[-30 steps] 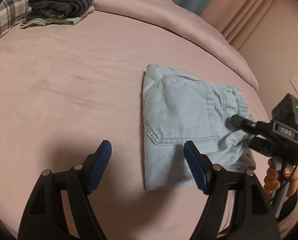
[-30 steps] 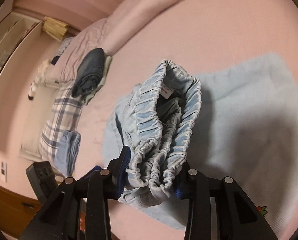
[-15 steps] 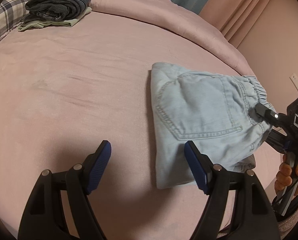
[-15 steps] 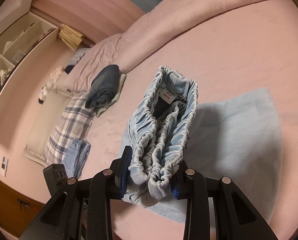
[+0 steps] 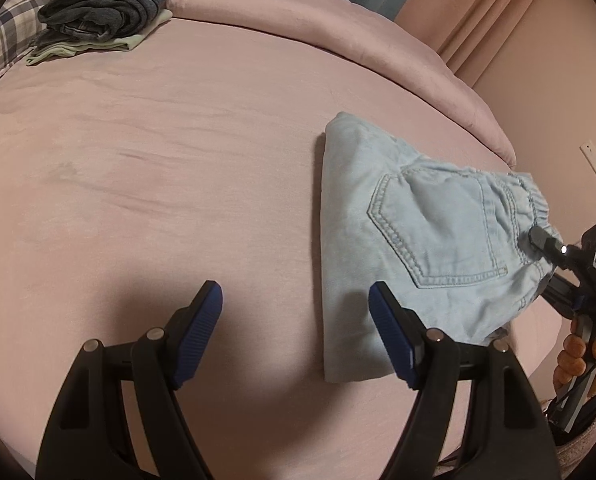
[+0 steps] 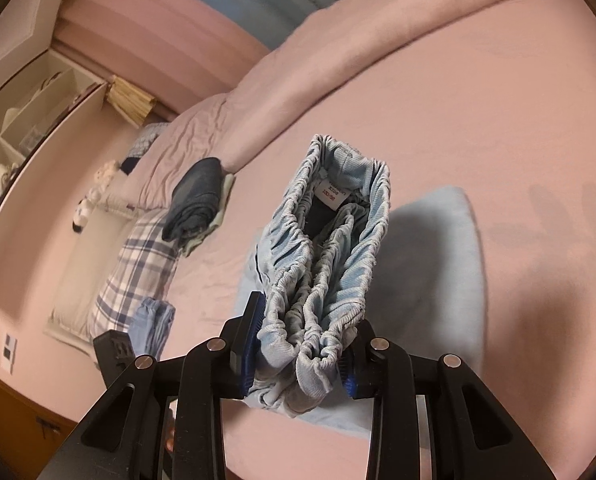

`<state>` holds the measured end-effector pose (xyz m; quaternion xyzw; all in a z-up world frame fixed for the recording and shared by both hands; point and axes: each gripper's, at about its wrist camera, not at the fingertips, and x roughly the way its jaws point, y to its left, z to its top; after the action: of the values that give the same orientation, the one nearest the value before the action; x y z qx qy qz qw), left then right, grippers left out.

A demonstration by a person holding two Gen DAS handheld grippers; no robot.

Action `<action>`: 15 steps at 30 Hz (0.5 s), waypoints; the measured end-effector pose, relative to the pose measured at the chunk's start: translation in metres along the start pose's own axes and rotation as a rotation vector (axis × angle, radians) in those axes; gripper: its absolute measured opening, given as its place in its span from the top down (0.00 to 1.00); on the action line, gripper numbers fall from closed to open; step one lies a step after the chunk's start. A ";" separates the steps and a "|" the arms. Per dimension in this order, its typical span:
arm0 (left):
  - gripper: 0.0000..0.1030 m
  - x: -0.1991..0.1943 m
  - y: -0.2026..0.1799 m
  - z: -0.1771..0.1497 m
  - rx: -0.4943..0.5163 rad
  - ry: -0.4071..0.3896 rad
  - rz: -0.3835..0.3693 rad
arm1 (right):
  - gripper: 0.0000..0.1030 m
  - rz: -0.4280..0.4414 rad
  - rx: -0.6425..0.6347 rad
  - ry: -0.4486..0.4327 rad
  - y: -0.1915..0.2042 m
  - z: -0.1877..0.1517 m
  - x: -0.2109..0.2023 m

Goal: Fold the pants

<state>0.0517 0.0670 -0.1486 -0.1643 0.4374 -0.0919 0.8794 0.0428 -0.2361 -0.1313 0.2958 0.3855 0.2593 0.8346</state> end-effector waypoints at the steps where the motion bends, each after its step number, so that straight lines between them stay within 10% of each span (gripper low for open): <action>1: 0.26 0.002 -0.001 0.001 0.006 0.003 -0.002 | 0.66 -0.001 0.009 0.003 -0.003 -0.001 0.000; 15: 0.26 0.005 -0.013 0.000 0.041 0.023 0.009 | 0.66 -0.022 0.075 0.071 -0.034 -0.004 0.017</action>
<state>0.0544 0.0535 -0.1478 -0.1434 0.4462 -0.0988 0.8779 0.0557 -0.2473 -0.1654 0.3131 0.4277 0.2461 0.8115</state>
